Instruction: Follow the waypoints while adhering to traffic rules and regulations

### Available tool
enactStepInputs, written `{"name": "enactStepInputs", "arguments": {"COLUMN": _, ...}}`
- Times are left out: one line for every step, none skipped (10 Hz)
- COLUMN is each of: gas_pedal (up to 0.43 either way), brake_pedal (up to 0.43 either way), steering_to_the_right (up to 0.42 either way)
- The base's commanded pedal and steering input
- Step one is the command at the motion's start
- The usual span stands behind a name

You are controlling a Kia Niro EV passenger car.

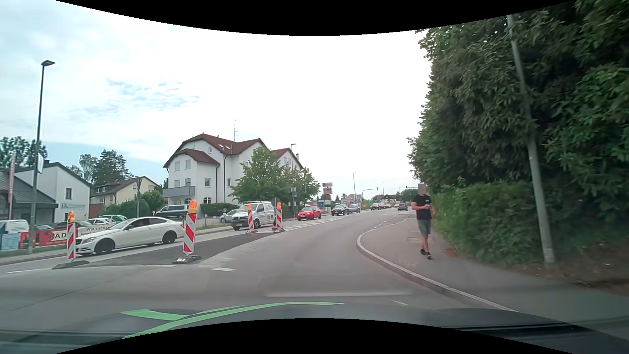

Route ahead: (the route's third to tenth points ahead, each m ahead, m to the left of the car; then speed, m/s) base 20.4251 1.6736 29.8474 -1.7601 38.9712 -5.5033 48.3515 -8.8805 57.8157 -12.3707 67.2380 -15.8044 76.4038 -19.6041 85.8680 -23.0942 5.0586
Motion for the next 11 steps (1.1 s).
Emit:
{"name": "enactStepInputs", "arguments": {"gas_pedal": 0.177, "brake_pedal": 0.000, "steering_to_the_right": -0.136}}
{"name": "enactStepInputs", "arguments": {"gas_pedal": 0.189, "brake_pedal": 0.000, "steering_to_the_right": -0.104}}
{"name": "enactStepInputs", "arguments": {"gas_pedal": 0.189, "brake_pedal": 0.000, "steering_to_the_right": -0.083}}
{"name": "enactStepInputs", "arguments": {"gas_pedal": 0.189, "brake_pedal": 0.000, "steering_to_the_right": -0.066}}
{"name": "enactStepInputs", "arguments": {"gas_pedal": 0.197, "brake_pedal": 0.000, "steering_to_the_right": -0.047}}
{"name": "enactStepInputs", "arguments": {"gas_pedal": 0.197, "brake_pedal": 0.000, "steering_to_the_right": -0.033}}
{"name": "enactStepInputs", "arguments": {"gas_pedal": 0.197, "brake_pedal": 0.000, "steering_to_the_right": -0.008}}
{"name": "enactStepInputs", "arguments": {"gas_pedal": 0.197, "brake_pedal": 0.000, "steering_to_the_right": 0.012}}
{"name": "enactStepInputs", "arguments": {"gas_pedal": 0.197, "brake_pedal": 0.000, "steering_to_the_right": 0.029}}
{"name": "enactStepInputs", "arguments": {"gas_pedal": 0.197, "brake_pedal": 0.000, "steering_to_the_right": 0.044}}
{"name": "enactStepInputs", "arguments": {"gas_pedal": 0.197, "brake_pedal": 0.000, "steering_to_the_right": 0.070}}
